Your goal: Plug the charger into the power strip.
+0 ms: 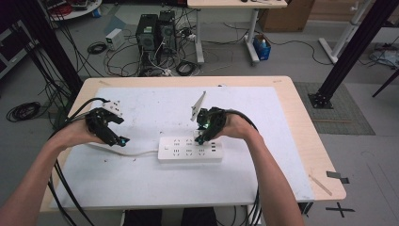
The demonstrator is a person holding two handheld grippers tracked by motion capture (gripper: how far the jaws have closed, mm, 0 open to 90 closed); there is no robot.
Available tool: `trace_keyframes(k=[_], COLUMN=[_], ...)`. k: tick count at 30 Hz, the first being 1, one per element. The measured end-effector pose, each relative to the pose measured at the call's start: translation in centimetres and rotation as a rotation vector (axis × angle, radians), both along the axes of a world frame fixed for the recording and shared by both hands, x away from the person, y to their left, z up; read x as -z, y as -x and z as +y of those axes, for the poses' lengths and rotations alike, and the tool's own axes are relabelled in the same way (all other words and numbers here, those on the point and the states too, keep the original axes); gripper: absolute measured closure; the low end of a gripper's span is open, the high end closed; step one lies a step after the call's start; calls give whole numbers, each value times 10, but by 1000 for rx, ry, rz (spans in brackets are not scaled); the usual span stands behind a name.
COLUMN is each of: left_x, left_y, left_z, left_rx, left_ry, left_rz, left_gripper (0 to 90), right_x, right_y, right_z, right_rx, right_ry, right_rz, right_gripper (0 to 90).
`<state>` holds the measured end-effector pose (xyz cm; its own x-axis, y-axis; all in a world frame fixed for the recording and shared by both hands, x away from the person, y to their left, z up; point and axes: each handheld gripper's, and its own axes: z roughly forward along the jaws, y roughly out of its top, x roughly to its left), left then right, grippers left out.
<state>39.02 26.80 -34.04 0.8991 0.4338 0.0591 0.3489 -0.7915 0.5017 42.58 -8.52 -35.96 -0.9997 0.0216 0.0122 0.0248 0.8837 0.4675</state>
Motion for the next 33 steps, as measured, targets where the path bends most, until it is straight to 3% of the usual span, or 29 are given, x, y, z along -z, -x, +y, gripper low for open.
trace_keyframes(k=[9, 17, 18, 26, 31, 33], left_x=[0, -1, -2, -4, -4, -3], left_y=[1, 2, 3, 4, 6, 7], left_z=[0, -2, -3, -4, -4, -4], left_rx=[2, 8, 5, 8, 6, 6], left_ry=[-2, -6, -1, -6, -3, -2], left_rz=[-7, -13, -13, -20, -22, -23], left_gripper=[148, 148, 148, 148, 148, 148], right_x=[6, 6, 11, 11, 11, 11], right_y=[-2, 3, 5, 2, 14, 13], right_z=[-4, 0, 2, 3, 9, 9], right_rx=[-15, -23, -39, -18, -31, -29], right_ry=[-15, 36, 67, 69, 116, 113], right_rz=[-1, -33, -44, -25, -100, -97], right_gripper=[623, 626, 625, 627, 629, 629])
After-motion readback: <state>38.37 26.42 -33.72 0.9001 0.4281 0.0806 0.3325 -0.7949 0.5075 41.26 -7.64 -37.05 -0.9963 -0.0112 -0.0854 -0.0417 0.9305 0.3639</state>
